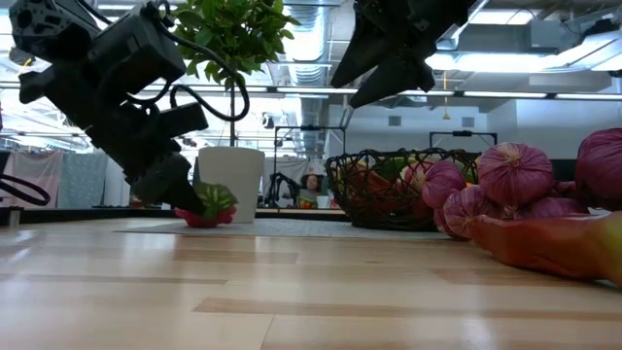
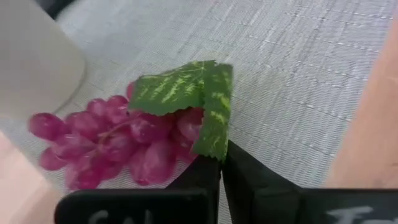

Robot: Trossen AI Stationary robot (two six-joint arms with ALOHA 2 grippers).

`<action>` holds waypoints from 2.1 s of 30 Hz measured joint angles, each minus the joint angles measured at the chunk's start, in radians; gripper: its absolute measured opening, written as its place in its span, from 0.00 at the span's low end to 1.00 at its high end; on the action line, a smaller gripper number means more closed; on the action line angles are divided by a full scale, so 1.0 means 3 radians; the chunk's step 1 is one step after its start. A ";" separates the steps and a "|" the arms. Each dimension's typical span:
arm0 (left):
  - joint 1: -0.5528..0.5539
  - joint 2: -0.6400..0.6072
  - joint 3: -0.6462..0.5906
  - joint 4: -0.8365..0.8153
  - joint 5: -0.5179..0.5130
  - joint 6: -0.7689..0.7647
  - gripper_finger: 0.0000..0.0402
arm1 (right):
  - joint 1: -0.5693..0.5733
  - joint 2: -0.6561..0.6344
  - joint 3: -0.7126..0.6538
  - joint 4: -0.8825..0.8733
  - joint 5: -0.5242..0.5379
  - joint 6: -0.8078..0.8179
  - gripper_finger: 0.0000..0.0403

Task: Build produce basket
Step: Put the grapes into the wire basket, then put the dark red chili pepper into the wire basket

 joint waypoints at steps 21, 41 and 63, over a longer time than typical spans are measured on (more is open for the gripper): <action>-0.0336 0.0000 0.1426 -0.1206 0.0161 0.0437 0.00 | 0.0275 0.0000 0.0000 0.0002 0.0001 -0.0162 0.68; -0.0438 0.0028 0.2106 -0.2172 -0.0258 0.0535 0.09 | 0.0735 0.0000 0.0000 0.0024 0.0469 -0.0351 0.68; -0.0069 0.0029 0.0623 -0.0513 -0.0205 0.0783 0.72 | 0.0731 0.0000 -0.0251 -0.0002 0.0456 0.0154 0.68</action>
